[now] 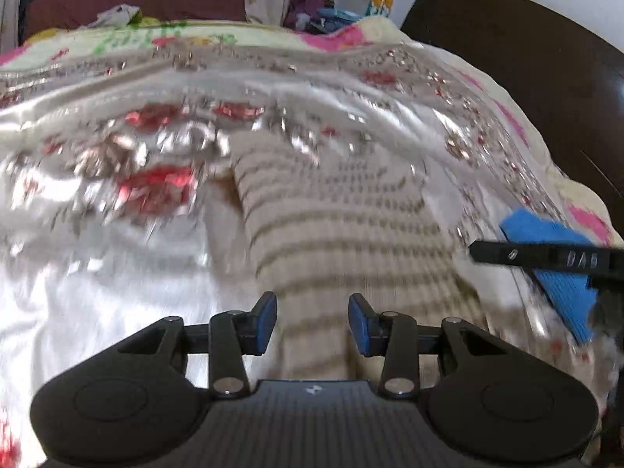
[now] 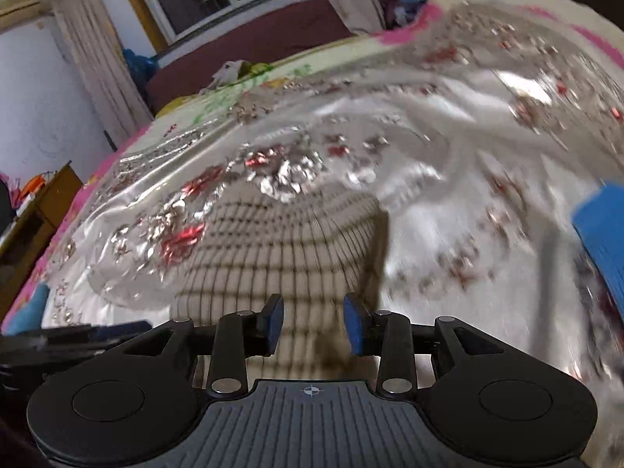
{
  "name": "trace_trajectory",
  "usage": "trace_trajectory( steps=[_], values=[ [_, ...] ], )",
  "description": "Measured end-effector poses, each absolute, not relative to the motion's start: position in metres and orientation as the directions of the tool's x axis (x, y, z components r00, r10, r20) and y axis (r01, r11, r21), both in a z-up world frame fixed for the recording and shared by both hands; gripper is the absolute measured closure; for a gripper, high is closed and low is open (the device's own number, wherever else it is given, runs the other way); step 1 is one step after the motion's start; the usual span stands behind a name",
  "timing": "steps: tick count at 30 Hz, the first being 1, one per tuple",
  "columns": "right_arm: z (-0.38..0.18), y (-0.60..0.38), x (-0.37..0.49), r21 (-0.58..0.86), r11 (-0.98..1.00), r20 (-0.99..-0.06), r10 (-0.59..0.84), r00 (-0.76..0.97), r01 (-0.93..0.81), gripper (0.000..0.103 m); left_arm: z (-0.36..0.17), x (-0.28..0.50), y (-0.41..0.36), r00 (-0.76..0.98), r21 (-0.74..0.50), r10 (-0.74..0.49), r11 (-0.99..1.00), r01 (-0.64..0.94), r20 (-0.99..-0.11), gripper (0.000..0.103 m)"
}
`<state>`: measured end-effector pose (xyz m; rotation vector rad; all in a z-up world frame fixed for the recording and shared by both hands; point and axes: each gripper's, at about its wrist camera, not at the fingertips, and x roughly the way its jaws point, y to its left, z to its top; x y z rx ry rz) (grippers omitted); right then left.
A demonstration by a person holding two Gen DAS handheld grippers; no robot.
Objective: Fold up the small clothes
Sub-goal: 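Lower the folded edge onto the sweater with both tools, then open both tools to release the sweater and pull them back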
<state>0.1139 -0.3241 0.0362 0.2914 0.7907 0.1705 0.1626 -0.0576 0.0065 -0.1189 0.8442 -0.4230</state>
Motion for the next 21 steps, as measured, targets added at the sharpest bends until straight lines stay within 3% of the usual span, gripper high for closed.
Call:
trace_trajectory(
  steps=[6,11,21],
  values=[
    [0.018,-0.302,0.160,0.284,0.958,-0.685,0.236,0.689,-0.046,0.069,-0.001,0.203,-0.086,0.618,-0.189,-0.331,0.940,0.285,-0.713,0.058],
    [-0.018,-0.304,0.180,0.282,0.959,-0.750,0.211,0.628,0.015,0.074,-0.018,0.212,-0.093,0.592,-0.151,-0.291,0.950,0.275,-0.751,0.048],
    [0.016,-0.296,0.121,0.270,0.963,-0.712,0.206,0.672,-0.010,0.070,-0.003,0.183,-0.079,0.580,-0.199,-0.295,0.954,0.224,-0.759,0.048]
  ],
)
